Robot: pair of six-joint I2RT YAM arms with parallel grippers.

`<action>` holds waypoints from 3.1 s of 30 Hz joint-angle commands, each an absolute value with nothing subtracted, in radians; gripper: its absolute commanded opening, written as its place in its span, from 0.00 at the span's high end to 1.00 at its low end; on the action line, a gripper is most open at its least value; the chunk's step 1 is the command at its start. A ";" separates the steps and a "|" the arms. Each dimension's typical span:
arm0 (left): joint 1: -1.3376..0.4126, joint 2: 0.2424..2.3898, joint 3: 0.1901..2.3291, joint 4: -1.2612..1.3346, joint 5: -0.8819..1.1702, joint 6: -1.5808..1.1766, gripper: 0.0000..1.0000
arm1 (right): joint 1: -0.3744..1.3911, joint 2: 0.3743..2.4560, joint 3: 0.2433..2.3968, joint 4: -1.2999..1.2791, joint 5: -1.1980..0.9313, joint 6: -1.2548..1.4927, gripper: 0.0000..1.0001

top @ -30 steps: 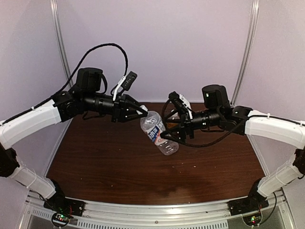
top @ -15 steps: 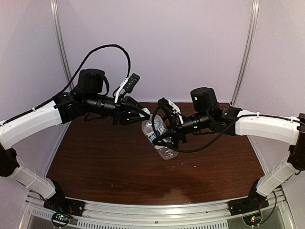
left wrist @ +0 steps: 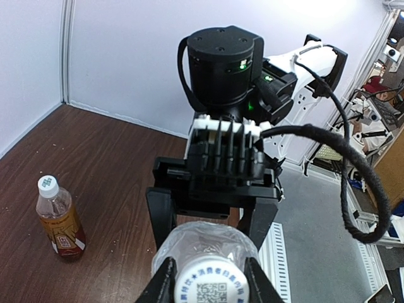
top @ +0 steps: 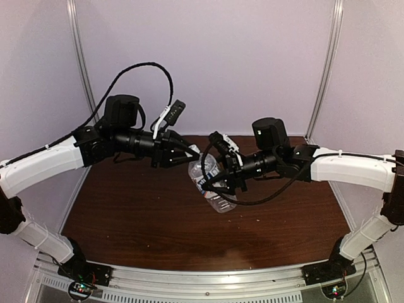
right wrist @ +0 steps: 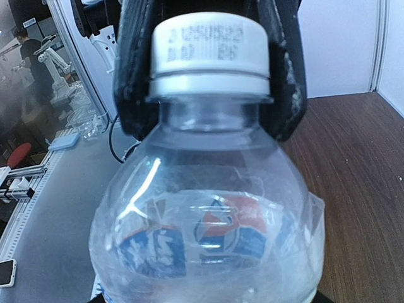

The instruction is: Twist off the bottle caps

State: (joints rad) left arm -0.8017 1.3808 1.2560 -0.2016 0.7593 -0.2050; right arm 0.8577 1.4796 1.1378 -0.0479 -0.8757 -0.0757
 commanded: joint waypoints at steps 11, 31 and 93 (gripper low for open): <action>-0.810 1.279 1.074 0.168 0.750 -0.335 0.21 | 0.871 1.438 1.076 0.076 -0.980 -0.029 0.57; -0.811 1.322 1.072 0.232 0.798 -0.414 0.51 | 0.874 1.431 1.070 0.092 -0.985 -0.024 0.61; -0.856 1.227 1.192 -0.070 0.783 -0.143 0.29 | 0.901 1.460 1.106 0.053 -1.072 -0.068 0.50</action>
State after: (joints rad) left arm -0.8627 1.2156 1.2022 -0.0933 0.6586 -0.1982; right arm 0.9031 1.4445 1.0649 0.0425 -0.9371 -0.0967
